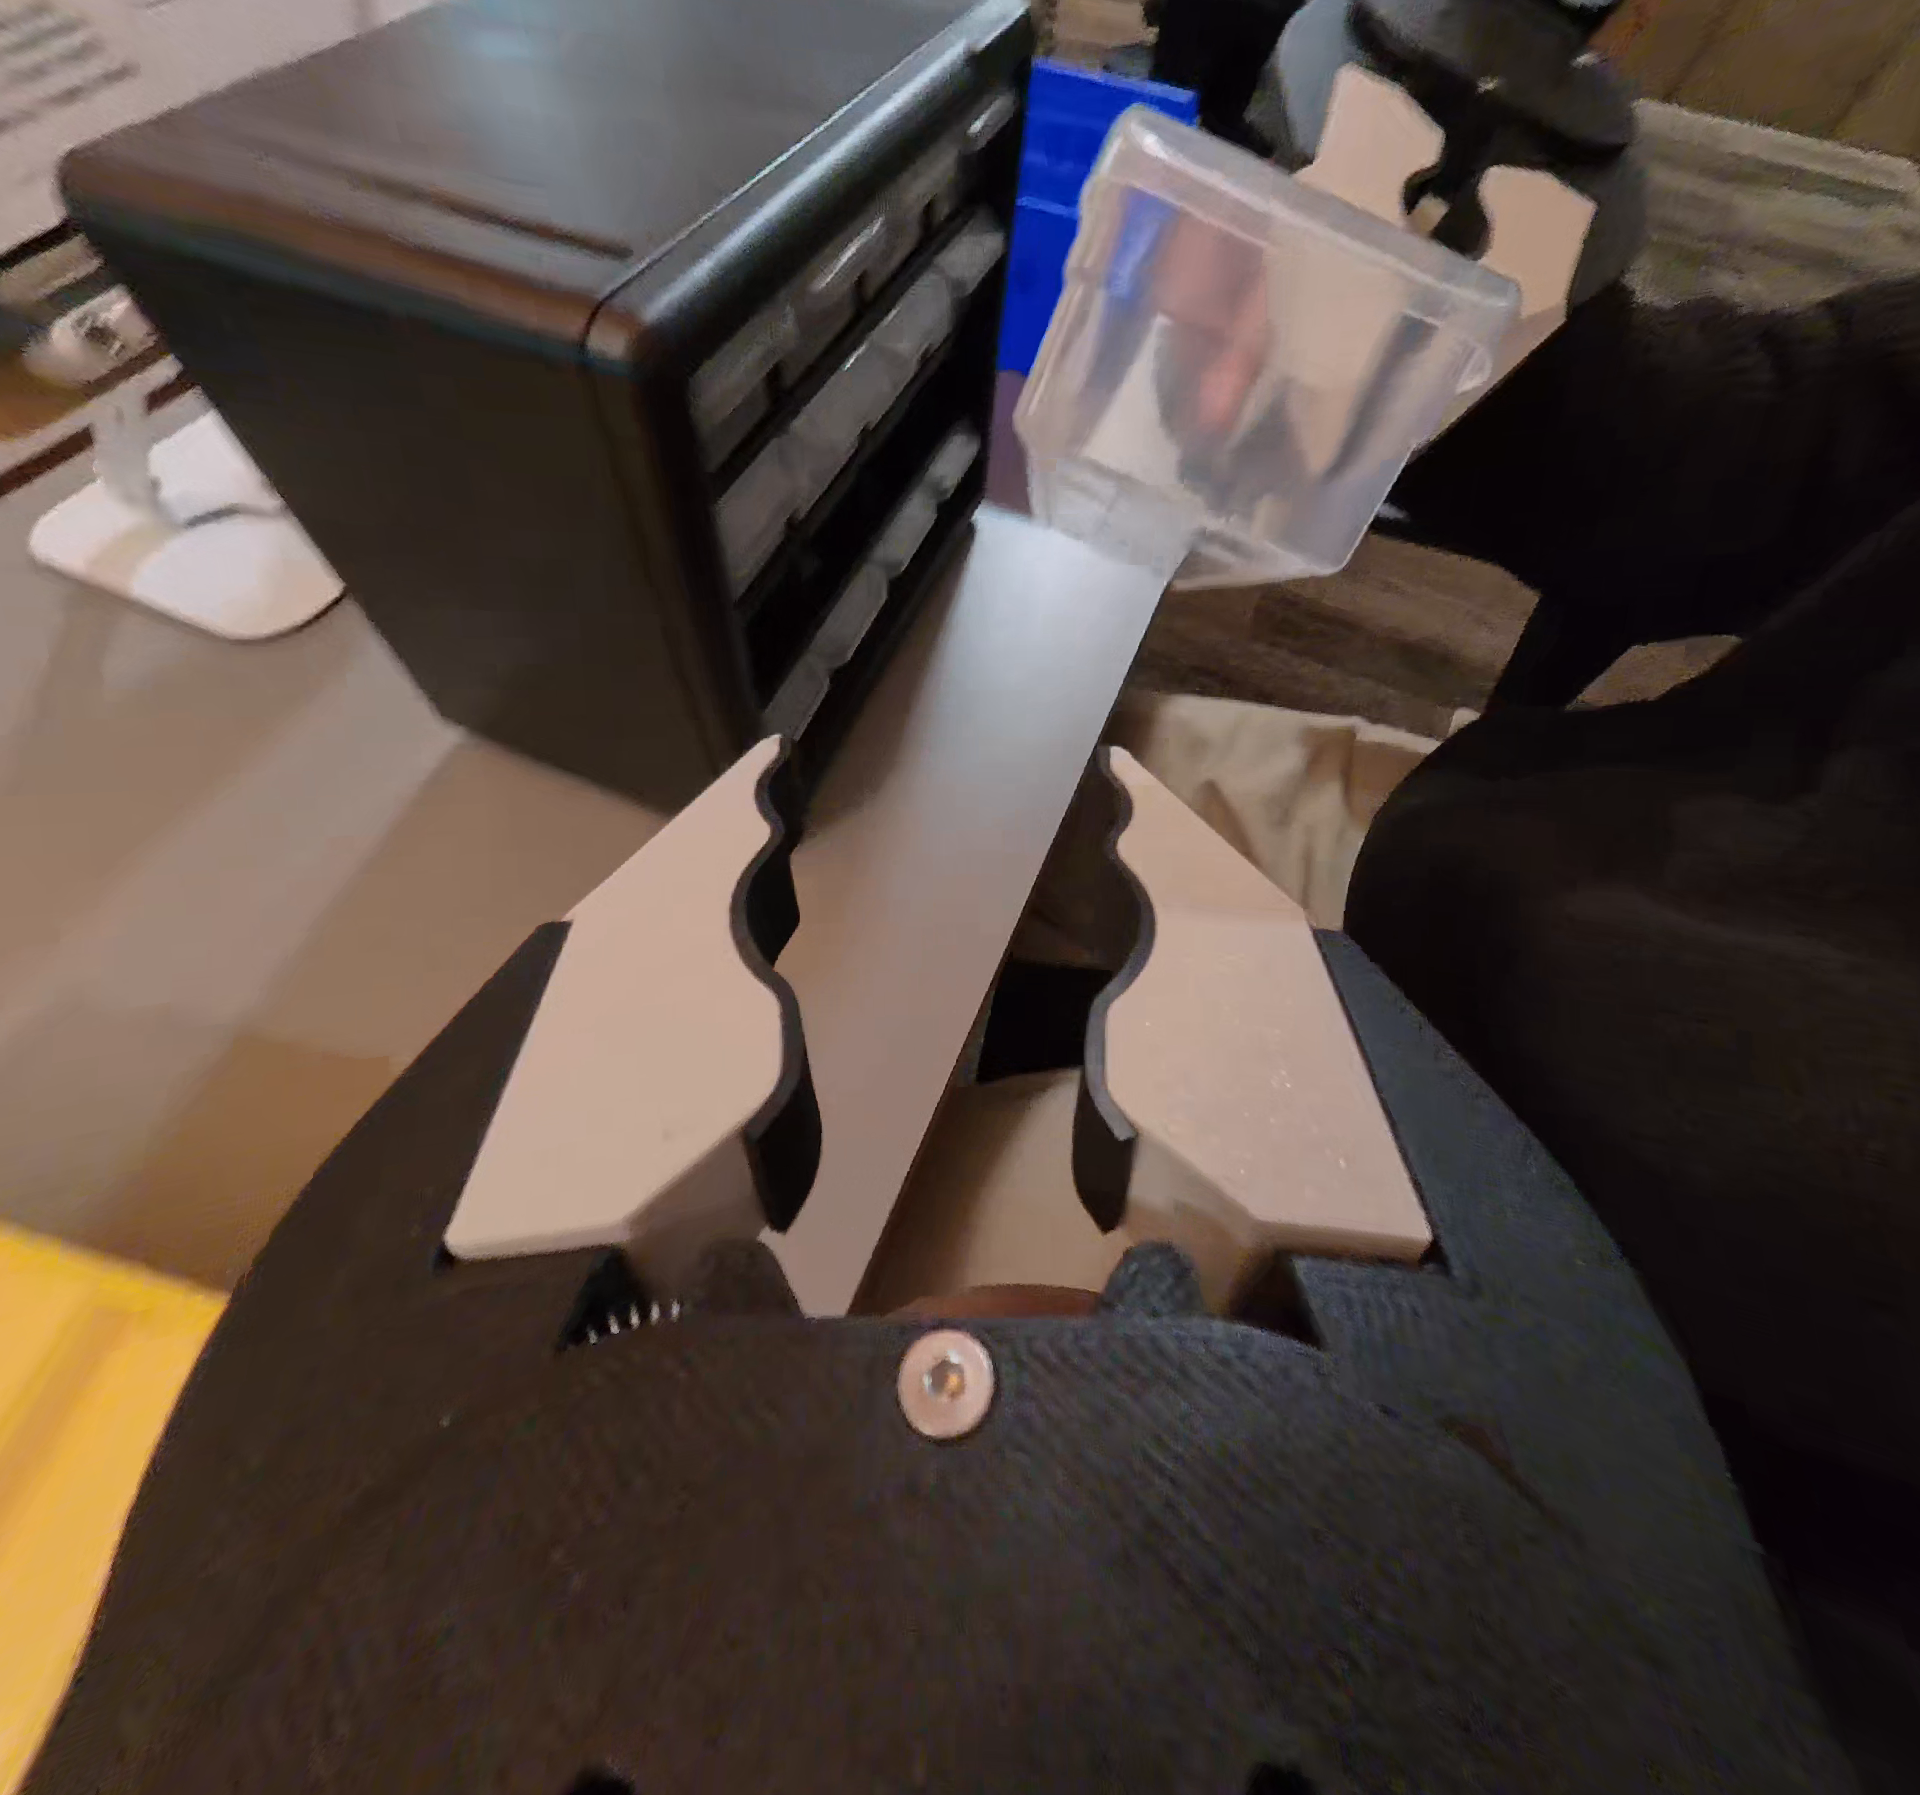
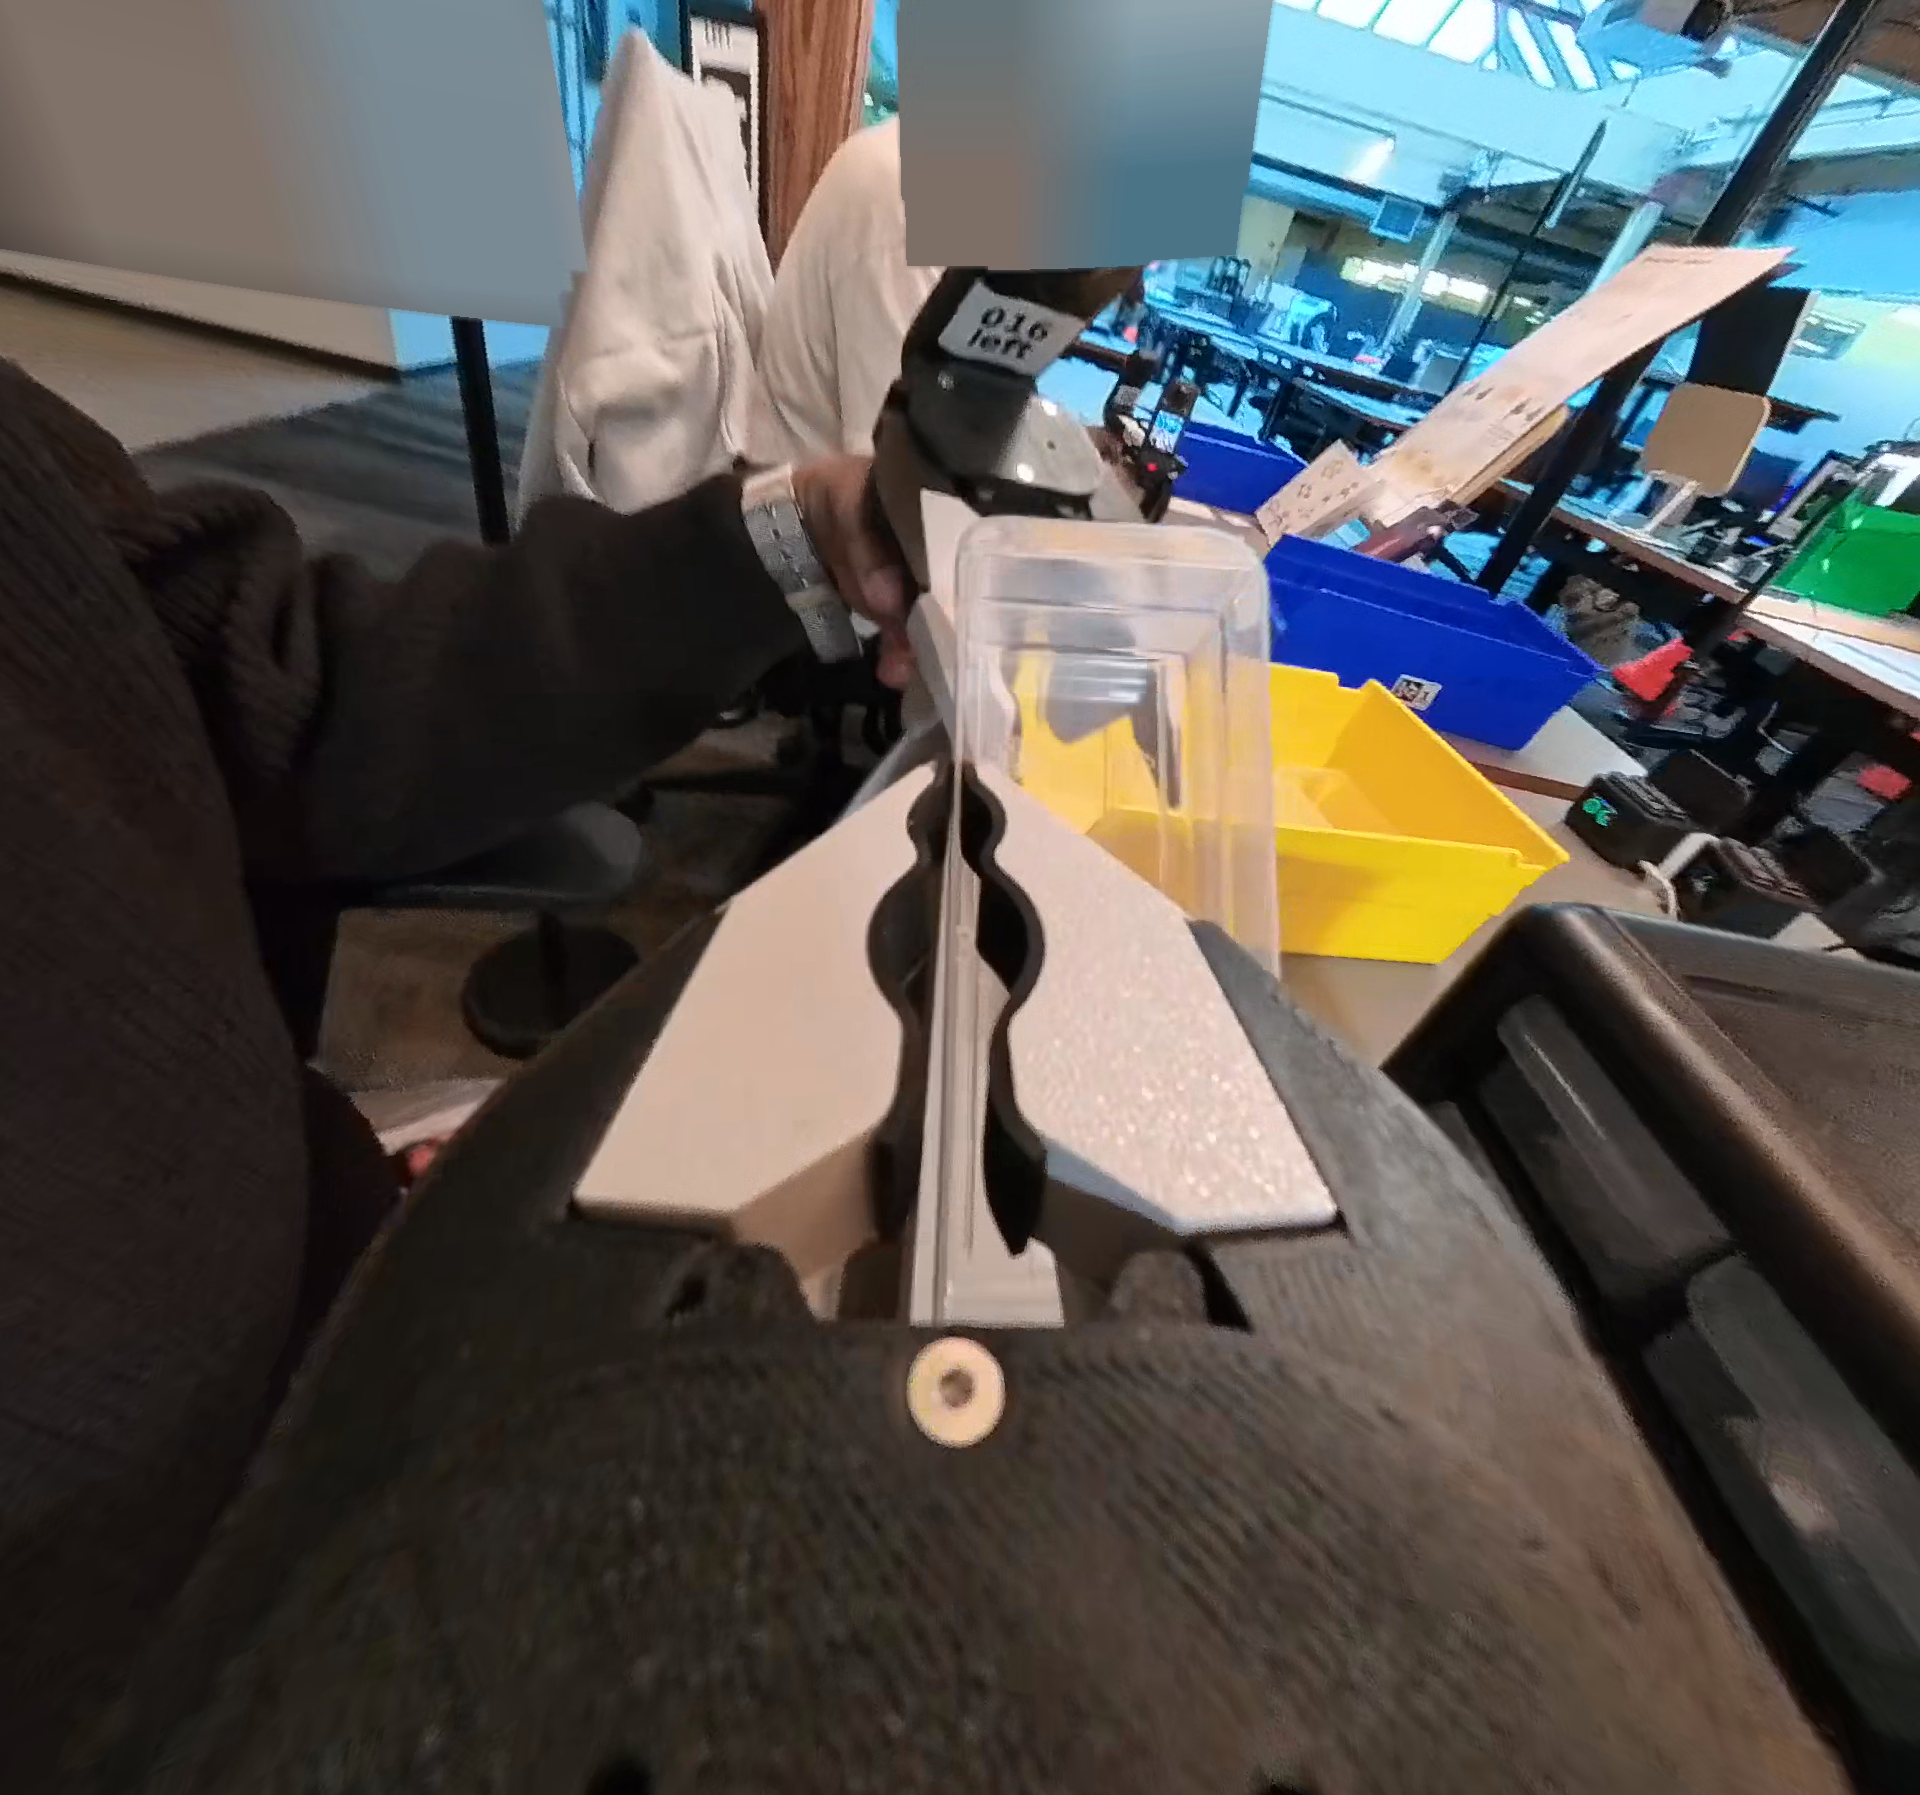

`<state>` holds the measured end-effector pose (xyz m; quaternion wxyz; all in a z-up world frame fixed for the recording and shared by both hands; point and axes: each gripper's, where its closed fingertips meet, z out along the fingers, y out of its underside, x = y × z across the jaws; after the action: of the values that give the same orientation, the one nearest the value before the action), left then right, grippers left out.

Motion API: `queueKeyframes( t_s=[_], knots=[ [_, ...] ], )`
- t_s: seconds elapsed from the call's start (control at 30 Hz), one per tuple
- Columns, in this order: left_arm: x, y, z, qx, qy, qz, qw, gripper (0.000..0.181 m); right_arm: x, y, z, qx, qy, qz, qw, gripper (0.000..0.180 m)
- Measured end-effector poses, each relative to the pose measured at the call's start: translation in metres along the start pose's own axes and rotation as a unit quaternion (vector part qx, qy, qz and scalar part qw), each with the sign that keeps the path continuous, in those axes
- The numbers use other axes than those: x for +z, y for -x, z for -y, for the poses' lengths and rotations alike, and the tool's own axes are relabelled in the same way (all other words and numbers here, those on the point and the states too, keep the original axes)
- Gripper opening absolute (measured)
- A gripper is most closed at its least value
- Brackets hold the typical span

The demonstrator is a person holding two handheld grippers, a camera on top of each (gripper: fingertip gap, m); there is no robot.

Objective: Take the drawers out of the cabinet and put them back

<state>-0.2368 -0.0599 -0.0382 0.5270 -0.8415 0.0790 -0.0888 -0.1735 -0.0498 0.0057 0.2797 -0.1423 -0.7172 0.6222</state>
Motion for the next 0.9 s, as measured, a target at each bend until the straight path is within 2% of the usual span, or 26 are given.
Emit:
queueKeyframes(
  t_s=[0.2, 0.33, 0.43, 0.53, 0.9],
  knots=[
    [0.027, -0.031, 0.034, 0.000, -0.083, -0.091, 0.992, 0.077, -0.009, -0.002, 0.000, 0.024, -0.021, 0.004, 0.999, 0.000],
    [0.032, -0.038, 0.050, -0.017, -0.139, -0.134, 0.981, 0.085, -0.011, -0.002, 0.004, 0.046, -0.045, 0.012, 0.998, 0.000],
    [0.035, -0.040, 0.053, -0.031, -0.156, -0.158, 0.975, 0.078, -0.010, -0.004, 0.003, 0.059, -0.053, 0.011, 0.997, 0.000],
    [0.034, -0.041, 0.050, -0.034, -0.159, -0.171, 0.972, 0.061, -0.008, -0.008, -0.003, 0.070, -0.050, 0.004, 0.996, 0.000],
    [0.036, -0.032, 0.043, -0.013, -0.150, -0.141, 0.978, 0.059, -0.005, -0.013, -0.014, 0.101, -0.049, 0.004, 0.994, 0.000]
  ],
)
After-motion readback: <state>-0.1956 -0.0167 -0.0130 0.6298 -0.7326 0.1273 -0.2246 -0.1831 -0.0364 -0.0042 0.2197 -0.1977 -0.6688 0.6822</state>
